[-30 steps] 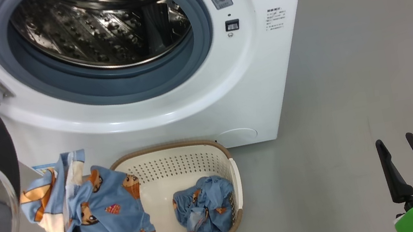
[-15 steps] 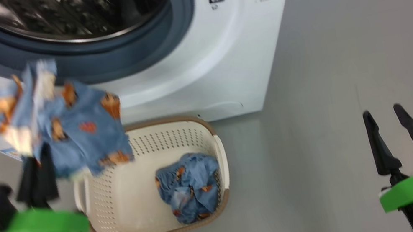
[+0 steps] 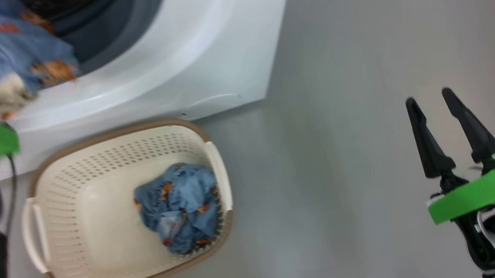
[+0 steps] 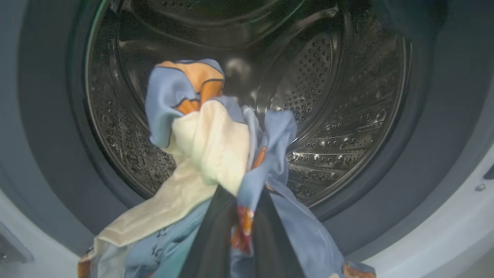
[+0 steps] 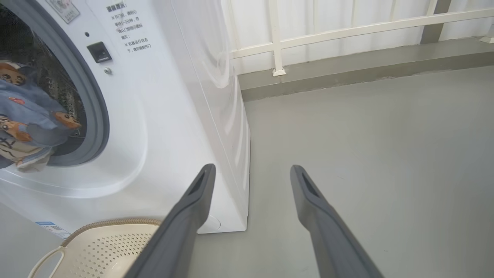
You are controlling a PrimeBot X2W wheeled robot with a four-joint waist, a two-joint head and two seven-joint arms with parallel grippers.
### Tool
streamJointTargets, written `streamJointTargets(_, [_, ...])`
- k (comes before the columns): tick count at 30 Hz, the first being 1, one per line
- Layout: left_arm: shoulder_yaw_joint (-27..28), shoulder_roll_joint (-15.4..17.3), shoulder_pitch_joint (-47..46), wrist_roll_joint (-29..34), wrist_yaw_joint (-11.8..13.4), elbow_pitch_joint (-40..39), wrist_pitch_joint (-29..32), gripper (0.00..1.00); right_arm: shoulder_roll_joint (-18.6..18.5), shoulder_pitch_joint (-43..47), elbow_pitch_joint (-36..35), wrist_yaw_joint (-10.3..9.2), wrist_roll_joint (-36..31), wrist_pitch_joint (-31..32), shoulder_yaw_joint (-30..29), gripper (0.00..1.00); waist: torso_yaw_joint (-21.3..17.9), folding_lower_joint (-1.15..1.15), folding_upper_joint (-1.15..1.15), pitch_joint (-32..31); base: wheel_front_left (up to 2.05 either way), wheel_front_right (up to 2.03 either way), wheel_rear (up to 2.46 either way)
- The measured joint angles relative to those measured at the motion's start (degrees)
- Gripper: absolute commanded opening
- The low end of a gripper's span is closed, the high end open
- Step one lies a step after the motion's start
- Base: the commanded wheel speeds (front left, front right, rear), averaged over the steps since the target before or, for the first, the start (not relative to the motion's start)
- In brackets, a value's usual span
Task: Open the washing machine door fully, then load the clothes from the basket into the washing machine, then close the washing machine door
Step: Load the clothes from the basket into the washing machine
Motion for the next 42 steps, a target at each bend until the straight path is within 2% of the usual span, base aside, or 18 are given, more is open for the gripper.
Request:
streamJointTargets(9, [-3.20, 3.89, -17.39, -3.28, 0.00, 16.13, 0.00, 0.00, 0.00, -3.52, -0.15, 0.00, 2.75, 0.00, 3.63, 1.00, -5.71, 0.00, 0.00, 4.53, 0.00, 0.00, 0.00])
streamJointTargets(13, [-3.60, 5.31, -22.18, -1.97, 0.00, 16.58, 0.00, 0.00, 0.00, -3.63, -0.16, 0.00, 3.70, 0.00, 4.24, 1.00, -7.72, 0.00, 0.00, 6.17, 0.00, 0.00, 0.00])
streamJointTargets(18, [-1.03, 5.53, -23.53, -0.21, 0.00, 13.57, -0.01, 0.00, 0.01, -3.82, -0.22, 0.00, 5.08, 0.00, 4.76, 1.00, -9.73, 0.00, 0.00, 7.73, 0.00, 0.00, 0.00])
streamJointTargets(19, [-0.21, 5.50, -23.53, 0.35, 0.00, 13.56, -0.01, 0.11, 0.01, -3.82, -0.22, 0.00, 5.08, 0.00, 4.80, 1.00, -10.03, 0.00, 0.00, 7.96, 0.00, 0.00, 0.00])
streamJointTargets(20, [0.54, 5.50, -23.52, 1.24, 0.01, 13.54, -0.01, 1.00, 0.01, -3.83, -0.21, 0.00, 5.08, 0.00, 4.80, 1.00, -10.25, 0.00, 0.00, 8.17, 0.00, 0.00, 0.00])
streamJointTargets(27, [3.47, 4.94, -22.52, 4.58, 0.01, 14.69, -0.01, 1.00, 0.02, -4.36, -0.23, 0.00, 5.13, 0.00, 4.86, 1.00, -10.61, -0.01, 0.00, 8.10, 0.00, 0.00, 0.00])
streamJointTargets(34, [3.98, 3.87, -20.95, 4.59, 0.01, 15.74, -0.01, 1.00, 0.02, -4.37, -0.23, 0.00, 5.02, 0.00, 4.82, 1.00, -9.97, 0.00, 0.00, 7.35, 0.00, 0.00, 0.00])
streamJointTargets(39, [4.83, 3.23, -18.03, 4.54, 0.01, 15.14, -0.01, 1.00, 0.02, -4.40, -0.23, 0.00, 4.50, 0.00, 4.74, 1.00, -9.61, 0.00, 0.00, 6.45, 0.00, 0.00, 0.00])
streamJointTargets(42, [6.95, 1.88, -13.12, 4.59, 0.01, 12.92, -0.01, 1.00, 0.02, -4.39, -0.15, 0.00, 4.11, 0.00, 4.56, 1.00, -9.14, 0.00, 0.00, 5.19, 0.00, 0.00, 0.00])
